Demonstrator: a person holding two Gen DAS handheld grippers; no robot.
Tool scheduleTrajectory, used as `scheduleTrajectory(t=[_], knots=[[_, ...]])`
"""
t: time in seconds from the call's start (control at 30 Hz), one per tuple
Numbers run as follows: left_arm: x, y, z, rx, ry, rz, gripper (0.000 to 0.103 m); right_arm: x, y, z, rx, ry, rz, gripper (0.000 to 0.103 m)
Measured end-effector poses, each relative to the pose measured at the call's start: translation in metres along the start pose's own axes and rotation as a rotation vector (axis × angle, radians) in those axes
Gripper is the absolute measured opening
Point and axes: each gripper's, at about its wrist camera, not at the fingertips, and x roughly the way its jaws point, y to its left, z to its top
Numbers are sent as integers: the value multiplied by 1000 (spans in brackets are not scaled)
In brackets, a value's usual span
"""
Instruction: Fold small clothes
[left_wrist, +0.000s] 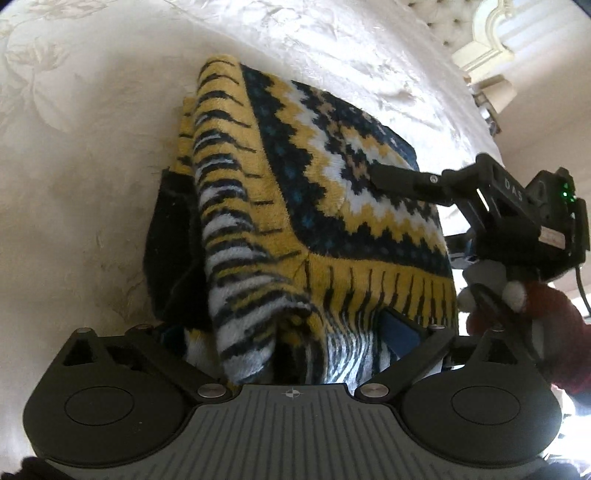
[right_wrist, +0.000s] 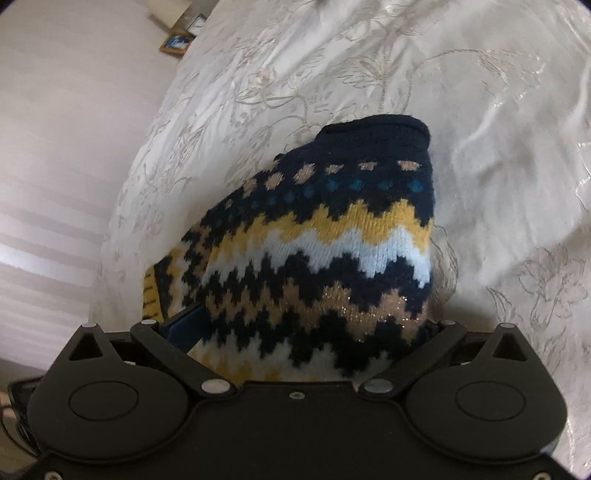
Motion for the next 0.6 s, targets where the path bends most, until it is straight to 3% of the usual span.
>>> scheduleTrajectory(t=[0.03, 0.1, 0.13, 0.17, 0.23, 0.6], knots=[[-1, 1, 0, -5, 3, -3, 99, -1, 0, 0, 11, 4, -1, 103], [-4, 2, 2, -14, 4, -27, 75, -2, 2, 2, 20, 14, 1, 97], [-7, 3, 2, -18, 2, -51, 63, -4, 5, 0, 16, 11, 1, 88], [-10, 3, 3, -12, -4, -59, 54, -8, 7, 1, 7, 5, -12, 66], [-17, -3, 3, 26, -25, -59, 43, -17, 13, -2, -7, -7, -57, 47], [-77, -66, -35, 118, -130, -175, 42, -129, 58, -49, -17, -165, -32, 44]])
